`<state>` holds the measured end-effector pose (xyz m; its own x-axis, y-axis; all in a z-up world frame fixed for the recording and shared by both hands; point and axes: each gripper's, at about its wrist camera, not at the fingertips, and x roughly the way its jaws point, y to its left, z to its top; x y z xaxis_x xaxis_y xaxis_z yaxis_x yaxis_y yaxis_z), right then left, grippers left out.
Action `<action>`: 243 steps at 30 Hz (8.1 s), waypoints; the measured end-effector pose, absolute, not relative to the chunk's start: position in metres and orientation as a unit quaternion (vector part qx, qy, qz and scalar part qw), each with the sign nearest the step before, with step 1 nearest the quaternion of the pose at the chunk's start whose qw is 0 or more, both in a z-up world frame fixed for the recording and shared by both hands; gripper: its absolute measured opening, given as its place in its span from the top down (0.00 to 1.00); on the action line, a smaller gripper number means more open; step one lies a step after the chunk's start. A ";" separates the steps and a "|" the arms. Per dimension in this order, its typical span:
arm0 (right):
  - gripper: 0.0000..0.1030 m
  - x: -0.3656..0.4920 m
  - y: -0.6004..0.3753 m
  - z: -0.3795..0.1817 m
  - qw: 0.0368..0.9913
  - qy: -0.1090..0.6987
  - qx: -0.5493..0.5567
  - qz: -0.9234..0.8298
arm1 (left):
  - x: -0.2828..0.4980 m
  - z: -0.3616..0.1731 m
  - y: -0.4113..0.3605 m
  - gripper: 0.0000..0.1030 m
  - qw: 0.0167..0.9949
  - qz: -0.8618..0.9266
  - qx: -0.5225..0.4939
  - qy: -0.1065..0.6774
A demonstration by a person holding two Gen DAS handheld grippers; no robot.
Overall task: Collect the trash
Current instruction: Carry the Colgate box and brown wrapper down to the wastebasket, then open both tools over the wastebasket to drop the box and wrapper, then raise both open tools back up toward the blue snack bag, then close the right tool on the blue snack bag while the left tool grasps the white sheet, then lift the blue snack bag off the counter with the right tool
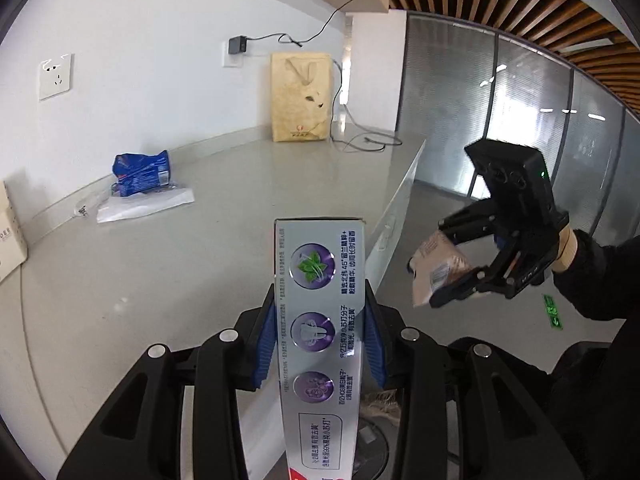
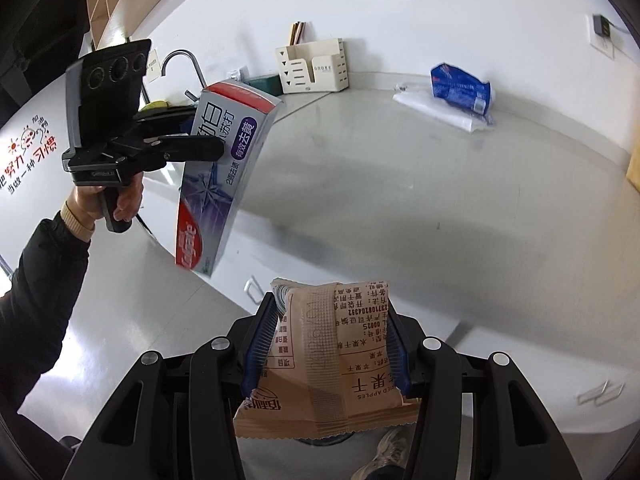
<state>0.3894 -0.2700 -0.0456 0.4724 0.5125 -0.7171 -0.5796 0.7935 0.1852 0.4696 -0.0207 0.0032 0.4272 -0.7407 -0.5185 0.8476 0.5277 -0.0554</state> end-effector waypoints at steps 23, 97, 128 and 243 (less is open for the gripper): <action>0.49 0.355 -0.245 -0.225 0.789 0.504 -0.053 0.347 | 0.419 -0.193 -0.050 0.63 0.834 -0.407 0.074 0.366; 0.06 0.374 -0.237 -0.197 0.820 0.473 -0.118 0.298 | 0.409 -0.195 -0.019 0.04 0.834 -0.351 0.154 0.397; 0.06 0.497 -0.257 -0.024 0.891 0.315 -0.147 0.294 | 0.582 0.014 -0.021 0.04 0.878 -0.321 0.224 0.273; 0.95 0.953 -0.277 -0.007 0.882 0.295 -0.071 0.361 | 0.888 0.037 -0.018 0.98 0.907 -0.242 -0.011 0.345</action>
<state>0.9527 -0.2766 -0.0074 0.5657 0.5946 -0.5714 -0.6783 0.7296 0.0877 0.8877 -0.0179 0.0369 0.6450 -0.4458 -0.6207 0.4311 0.8829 -0.1861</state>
